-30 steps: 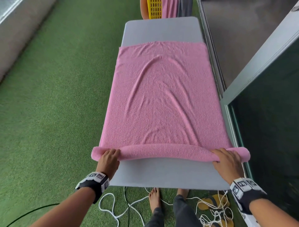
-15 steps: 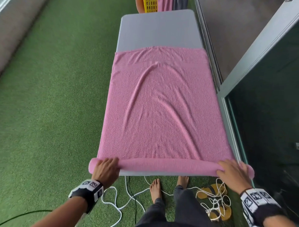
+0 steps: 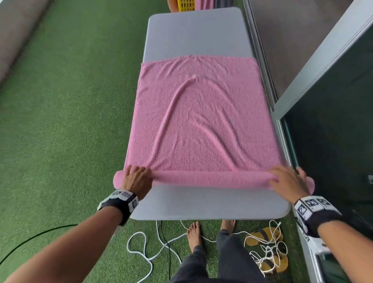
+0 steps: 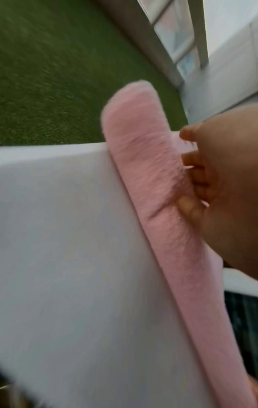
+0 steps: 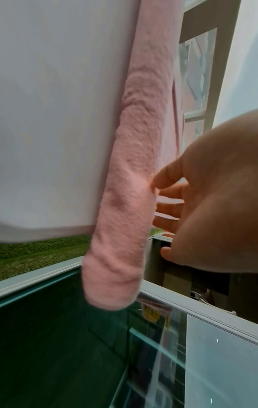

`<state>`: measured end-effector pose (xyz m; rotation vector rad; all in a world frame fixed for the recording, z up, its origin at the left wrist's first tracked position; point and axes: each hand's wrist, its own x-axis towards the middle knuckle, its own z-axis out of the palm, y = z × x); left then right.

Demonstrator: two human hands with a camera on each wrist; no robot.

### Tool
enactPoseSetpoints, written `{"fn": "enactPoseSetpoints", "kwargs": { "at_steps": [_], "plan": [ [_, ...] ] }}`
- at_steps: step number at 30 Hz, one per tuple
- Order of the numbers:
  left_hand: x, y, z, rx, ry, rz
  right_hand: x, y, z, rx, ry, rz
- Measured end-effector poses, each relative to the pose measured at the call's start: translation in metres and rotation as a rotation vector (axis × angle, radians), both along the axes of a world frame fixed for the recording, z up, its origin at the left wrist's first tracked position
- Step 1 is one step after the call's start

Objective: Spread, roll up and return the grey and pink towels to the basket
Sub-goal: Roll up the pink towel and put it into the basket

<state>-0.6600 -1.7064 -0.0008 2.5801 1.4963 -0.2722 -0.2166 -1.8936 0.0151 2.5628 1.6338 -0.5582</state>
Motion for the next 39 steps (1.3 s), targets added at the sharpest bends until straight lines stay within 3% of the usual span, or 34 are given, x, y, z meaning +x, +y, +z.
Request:
{"fn": "enactPoseSetpoints", "kwargs": {
  "at_steps": [2,4,8,11,14,17,21,27,31,35,37,39],
  "plan": [
    [0.005,0.016,-0.002,-0.031,-0.06,0.058,0.006,0.014,-0.003,0.065,0.045,-0.044],
    [0.007,0.021,-0.006,-0.078,-0.059,0.067,0.007,0.018,-0.008,0.0,0.096,-0.009],
    [0.007,0.018,-0.01,-0.081,0.212,0.026,-0.002,0.012,-0.016,-0.133,0.006,0.021],
    [0.013,0.021,-0.007,-0.005,0.271,0.046,-0.009,0.009,-0.022,-0.138,-0.05,0.05],
    [0.008,0.027,-0.006,0.043,0.172,0.001,-0.011,0.004,-0.022,-0.102,-0.061,0.086],
    [-0.002,0.016,-0.005,-0.058,0.107,0.026,-0.016,-0.008,-0.017,-0.075,-0.026,0.106],
    [-0.024,-0.029,-0.007,-0.111,0.06,0.081,-0.026,-0.027,-0.013,-0.108,0.02,0.083],
    [-0.057,-0.09,0.0,-0.17,0.011,0.022,-0.033,-0.053,-0.002,-0.266,0.084,0.088],
    [-0.056,-0.07,0.0,-0.147,0.049,-0.007,-0.025,-0.039,0.005,-0.262,0.103,0.082],
    [-0.041,-0.045,-0.006,-0.045,-0.094,0.086,-0.022,-0.022,0.005,0.054,0.091,-0.033],
    [-0.037,-0.047,-0.012,-0.166,-0.096,0.107,-0.024,-0.025,0.0,-0.036,0.157,0.008],
    [-0.036,-0.049,-0.017,-0.155,-0.037,0.057,-0.025,-0.03,-0.006,-0.144,0.105,0.054]
  ]
}}
